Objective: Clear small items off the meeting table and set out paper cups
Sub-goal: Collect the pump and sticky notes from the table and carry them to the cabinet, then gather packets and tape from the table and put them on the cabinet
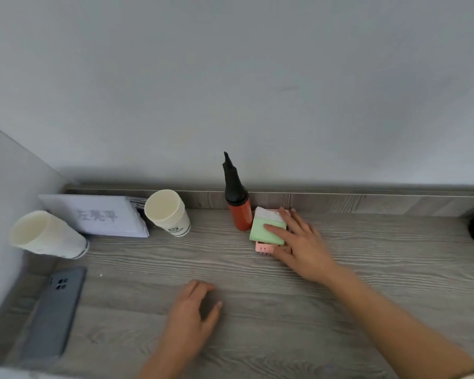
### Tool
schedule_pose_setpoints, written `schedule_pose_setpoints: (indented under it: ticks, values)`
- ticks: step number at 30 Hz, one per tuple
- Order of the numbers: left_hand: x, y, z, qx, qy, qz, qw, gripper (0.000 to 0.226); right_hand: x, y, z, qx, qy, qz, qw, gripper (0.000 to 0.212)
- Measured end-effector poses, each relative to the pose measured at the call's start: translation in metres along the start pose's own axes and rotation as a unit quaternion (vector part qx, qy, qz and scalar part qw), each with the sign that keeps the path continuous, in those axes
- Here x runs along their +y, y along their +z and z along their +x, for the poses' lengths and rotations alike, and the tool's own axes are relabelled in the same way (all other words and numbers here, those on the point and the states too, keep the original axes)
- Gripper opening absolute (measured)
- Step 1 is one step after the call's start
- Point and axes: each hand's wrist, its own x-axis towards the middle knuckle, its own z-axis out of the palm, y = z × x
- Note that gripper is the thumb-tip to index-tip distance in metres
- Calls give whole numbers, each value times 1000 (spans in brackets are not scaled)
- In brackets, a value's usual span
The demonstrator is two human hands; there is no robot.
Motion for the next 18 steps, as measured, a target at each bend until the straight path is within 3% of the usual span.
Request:
schedule_pose_setpoints:
  ticks: [6,10,14,18]
  values:
    - [-11,-7,-19,18,-6,-17,1000,20,-7,6,-1,99,14,57,993,41]
    - [-19,-13,-13,-15,23,-12,1000,20,-18,-2,-8,84,86,84,989,47]
    - [-17,-26,11,-114,76,-23,990,27,-30,-15,-49,68,174,183,965,46]
    - [-10,-39,34,-275,49,-67,958,31,-48,-9,-133,95,274,339,895,34]
